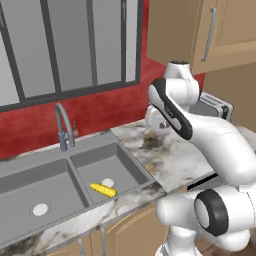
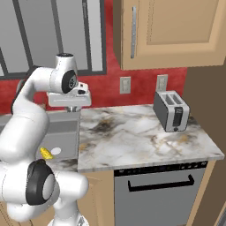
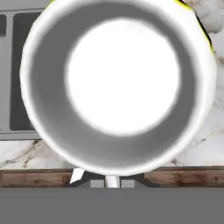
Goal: Clear the mugs and bowl far away from the sink.
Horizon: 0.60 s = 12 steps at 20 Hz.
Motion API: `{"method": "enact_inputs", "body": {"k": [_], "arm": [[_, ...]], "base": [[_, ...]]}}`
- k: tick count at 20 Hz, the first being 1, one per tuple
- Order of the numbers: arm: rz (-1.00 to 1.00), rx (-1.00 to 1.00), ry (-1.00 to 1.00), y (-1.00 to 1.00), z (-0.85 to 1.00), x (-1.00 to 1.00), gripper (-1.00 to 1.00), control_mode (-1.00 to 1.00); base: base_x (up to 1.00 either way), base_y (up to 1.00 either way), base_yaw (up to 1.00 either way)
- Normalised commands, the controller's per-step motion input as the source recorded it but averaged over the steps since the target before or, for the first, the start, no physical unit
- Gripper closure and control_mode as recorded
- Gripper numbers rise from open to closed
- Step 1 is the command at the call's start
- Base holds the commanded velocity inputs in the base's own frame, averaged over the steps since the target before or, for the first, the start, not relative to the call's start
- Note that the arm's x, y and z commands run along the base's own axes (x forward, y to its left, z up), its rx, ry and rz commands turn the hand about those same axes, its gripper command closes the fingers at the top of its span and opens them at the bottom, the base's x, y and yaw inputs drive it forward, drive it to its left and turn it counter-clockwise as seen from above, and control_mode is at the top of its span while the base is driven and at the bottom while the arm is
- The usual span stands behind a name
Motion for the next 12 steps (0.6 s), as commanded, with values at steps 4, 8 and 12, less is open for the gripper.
{"method": "enact_inputs", "body": {"k": [4, 8, 12], "arm": [[0.0, -0.01, -0.06, 0.0, 0.33, -0.9, 1.0, -1.0], [0.0, 0.0, -0.17, 0.0, 0.12, -0.85, 1.0, -1.0], [0.0, 0.0, -0.17, 0.0, 0.26, -0.67, 1.0, -1.0]], "base": [[0.0, 0.0, 0.0], [0.0, 0.0, 0.0], [0.0, 0.0, 0.0]]}}
